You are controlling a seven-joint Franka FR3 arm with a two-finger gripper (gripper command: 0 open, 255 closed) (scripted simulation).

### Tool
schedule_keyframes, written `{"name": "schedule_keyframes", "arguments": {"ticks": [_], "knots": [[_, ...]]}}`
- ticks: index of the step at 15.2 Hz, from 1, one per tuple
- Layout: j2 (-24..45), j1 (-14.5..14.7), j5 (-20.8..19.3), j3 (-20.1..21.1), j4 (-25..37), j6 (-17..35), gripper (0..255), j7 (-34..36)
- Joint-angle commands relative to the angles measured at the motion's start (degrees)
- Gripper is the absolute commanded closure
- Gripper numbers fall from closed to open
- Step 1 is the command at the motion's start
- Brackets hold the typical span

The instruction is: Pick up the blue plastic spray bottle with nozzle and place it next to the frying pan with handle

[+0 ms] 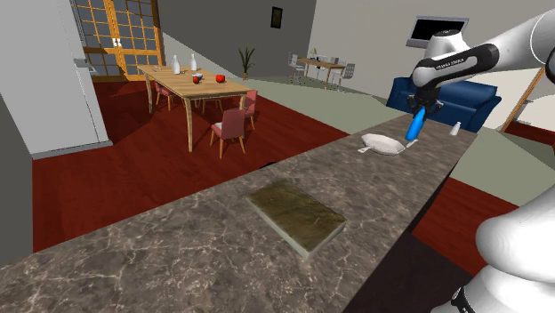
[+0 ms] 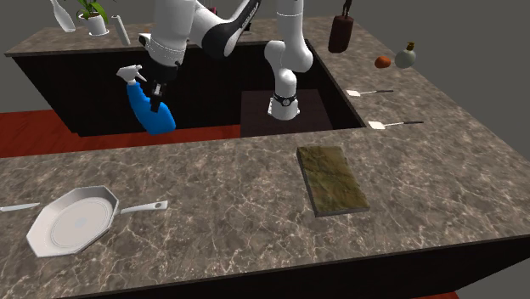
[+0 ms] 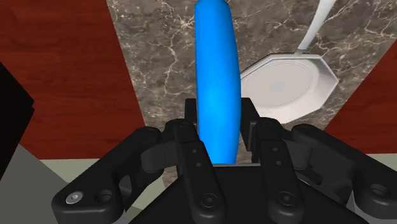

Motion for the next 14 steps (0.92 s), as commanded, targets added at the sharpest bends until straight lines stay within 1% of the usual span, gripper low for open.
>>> {"name": "schedule_keyframes", "arguments": {"ticks": [1, 8, 14], "knots": [[2.09, -1.28, 0.65, -1.11, 1.42, 1.57, 255, -2.36], [10.85, -6.06, 4.08, -3.84, 8.95, 5.29, 255, -10.65], [20.12, -10.77, 7.83, -4.74, 18.89, 6.28, 255, -17.82]]}}
